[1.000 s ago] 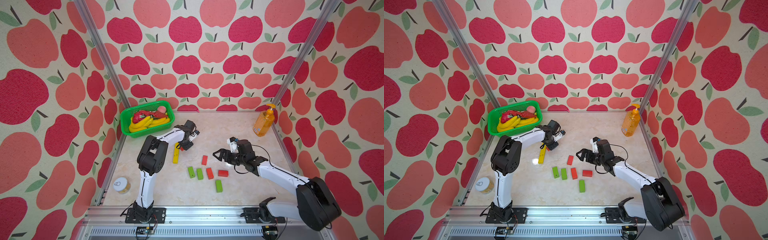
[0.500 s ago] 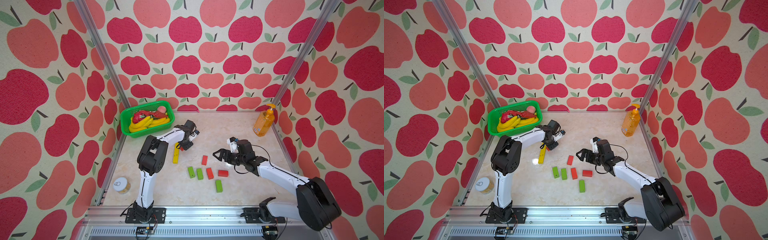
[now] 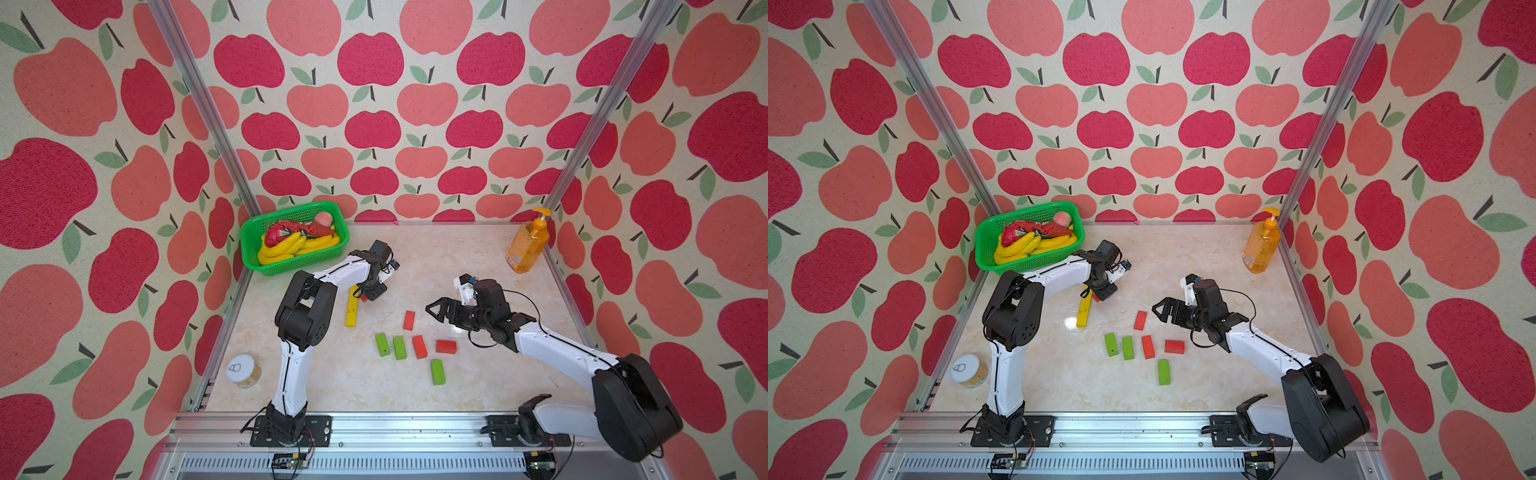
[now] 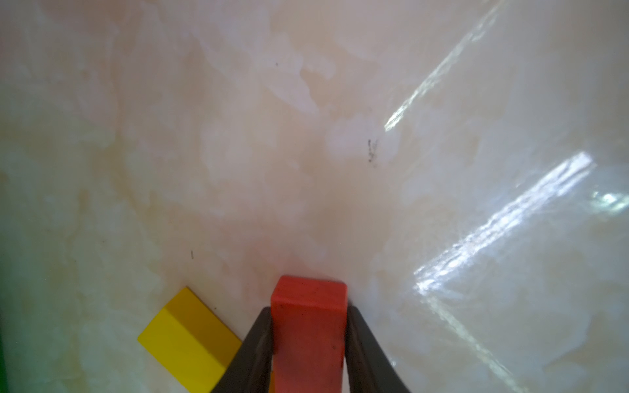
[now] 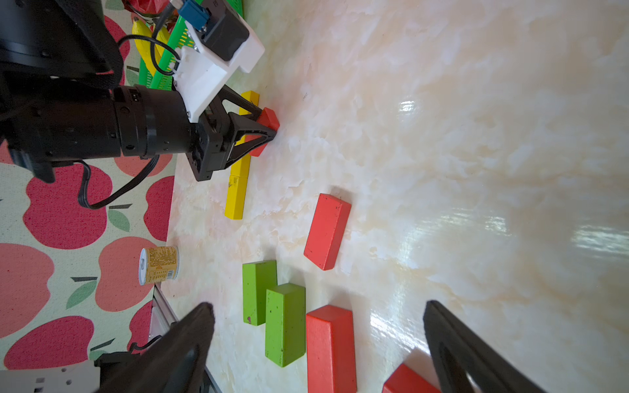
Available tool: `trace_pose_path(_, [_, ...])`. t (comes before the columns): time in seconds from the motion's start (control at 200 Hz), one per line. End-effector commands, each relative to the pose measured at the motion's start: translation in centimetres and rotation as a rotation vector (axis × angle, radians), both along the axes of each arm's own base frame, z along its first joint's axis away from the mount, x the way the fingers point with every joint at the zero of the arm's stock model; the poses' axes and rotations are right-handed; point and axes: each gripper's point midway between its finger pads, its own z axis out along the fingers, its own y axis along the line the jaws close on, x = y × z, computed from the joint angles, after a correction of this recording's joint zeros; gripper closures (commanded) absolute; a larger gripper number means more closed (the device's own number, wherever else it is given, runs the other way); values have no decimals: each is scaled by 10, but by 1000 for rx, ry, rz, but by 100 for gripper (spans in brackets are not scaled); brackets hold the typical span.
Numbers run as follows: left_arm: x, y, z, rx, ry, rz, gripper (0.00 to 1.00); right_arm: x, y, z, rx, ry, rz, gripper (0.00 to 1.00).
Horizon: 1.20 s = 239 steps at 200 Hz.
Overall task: Assemble the letter k with building blocks
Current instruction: Assemble the building block at the center of the board.
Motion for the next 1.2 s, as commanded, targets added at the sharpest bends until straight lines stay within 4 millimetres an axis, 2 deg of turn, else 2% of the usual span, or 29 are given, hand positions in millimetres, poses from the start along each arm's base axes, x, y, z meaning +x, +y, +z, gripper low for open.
trace_pose_path(0.0, [-18,12,-34,75,102,-12,64,1,5,5,11,-6,11,1])
trace_pose_path(0.25, [-18,14,-35,81,101,-11,62,0,5,4,10,-3,13,1])
trace_pose_path(0.635, [-18,9,-33,73,88,-16,51,0,5,3,11,-2,9,1])
trace_pose_path(1.0, [-14,-2,-8,36,11,-31,48,-2,6,1,14,1,11,1])
trace_pose_path(1.19, [-19,-14,21,-32,-53,-52,47,-3,7,1,16,-1,13,1])
